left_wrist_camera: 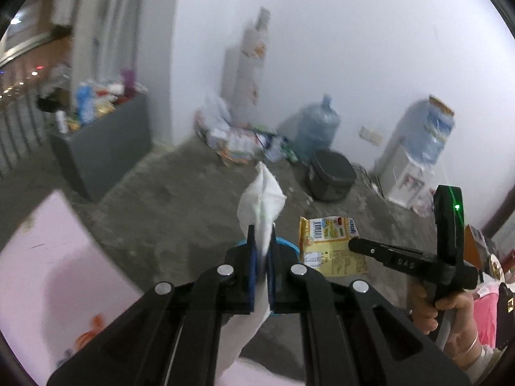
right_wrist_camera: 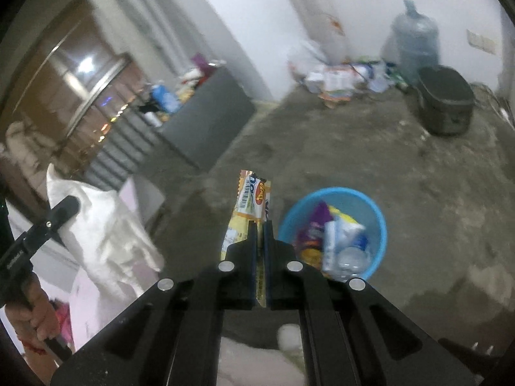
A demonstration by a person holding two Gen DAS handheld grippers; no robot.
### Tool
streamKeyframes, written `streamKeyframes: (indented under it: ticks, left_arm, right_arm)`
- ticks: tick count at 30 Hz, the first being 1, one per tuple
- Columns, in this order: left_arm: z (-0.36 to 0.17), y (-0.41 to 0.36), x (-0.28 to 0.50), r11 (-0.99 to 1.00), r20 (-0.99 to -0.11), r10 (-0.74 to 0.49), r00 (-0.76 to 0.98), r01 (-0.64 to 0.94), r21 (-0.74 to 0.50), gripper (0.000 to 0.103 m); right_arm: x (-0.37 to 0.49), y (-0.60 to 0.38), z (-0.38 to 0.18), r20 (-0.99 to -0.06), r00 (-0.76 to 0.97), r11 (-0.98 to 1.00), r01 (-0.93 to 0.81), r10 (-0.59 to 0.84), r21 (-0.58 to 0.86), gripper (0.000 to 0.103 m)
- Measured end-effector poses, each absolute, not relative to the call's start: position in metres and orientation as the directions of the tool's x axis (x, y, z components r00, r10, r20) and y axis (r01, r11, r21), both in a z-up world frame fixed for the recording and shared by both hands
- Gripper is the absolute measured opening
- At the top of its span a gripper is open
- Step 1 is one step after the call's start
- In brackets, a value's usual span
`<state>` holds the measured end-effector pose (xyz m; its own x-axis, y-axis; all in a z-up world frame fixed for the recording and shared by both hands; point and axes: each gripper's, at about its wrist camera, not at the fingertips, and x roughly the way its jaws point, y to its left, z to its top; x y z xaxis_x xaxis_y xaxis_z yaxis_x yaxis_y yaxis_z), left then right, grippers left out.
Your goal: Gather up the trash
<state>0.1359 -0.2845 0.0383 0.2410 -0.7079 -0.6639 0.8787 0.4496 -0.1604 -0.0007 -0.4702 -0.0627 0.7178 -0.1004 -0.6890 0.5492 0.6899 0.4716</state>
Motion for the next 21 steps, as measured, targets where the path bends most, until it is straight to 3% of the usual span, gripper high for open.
streamKeyframes:
  ticks: [14,17,18,19,21]
  left_arm:
    - [-0.119,-0.456,0.173,0.452,-0.823,-0.565,0.059,0.857,-0.248,0.007]
    - [-0.152,-0.471,0.178,0.467,-0.86,-0.508,0.05,0.855,-0.226,0.036]
    - [-0.159,-0.472,0.179,0.476,-0.867,-0.496,0.054,0.852,-0.219,0.049]
    - [-0.164,-0.471,0.18,0.492,-0.872,-0.485,0.063,0.844,-0.213,0.054]
    - [-0.168,-0.464,0.182,0.523,-0.872,-0.486,0.064,0.82,-0.232,0.055]
  right_arm:
    - [0.039,-0.565,-0.191,-0.809,0.587,0.476,0.722,-0.035,0.503,0.003]
    - [0.049,-0.579,-0.219,-0.82,0.572,0.418,0.746,-0.001,0.519,0.018]
    - [0.051,-0.583,-0.231,-0.835,0.551,0.393,0.765,0.014,0.511,0.033]
    - [0.049,-0.584,-0.237,-0.847,0.531,0.38,0.781,0.016,0.496,0.042]
    - [0.049,-0.587,-0.247,-0.858,0.514,0.373,0.793,0.014,0.482,0.045]
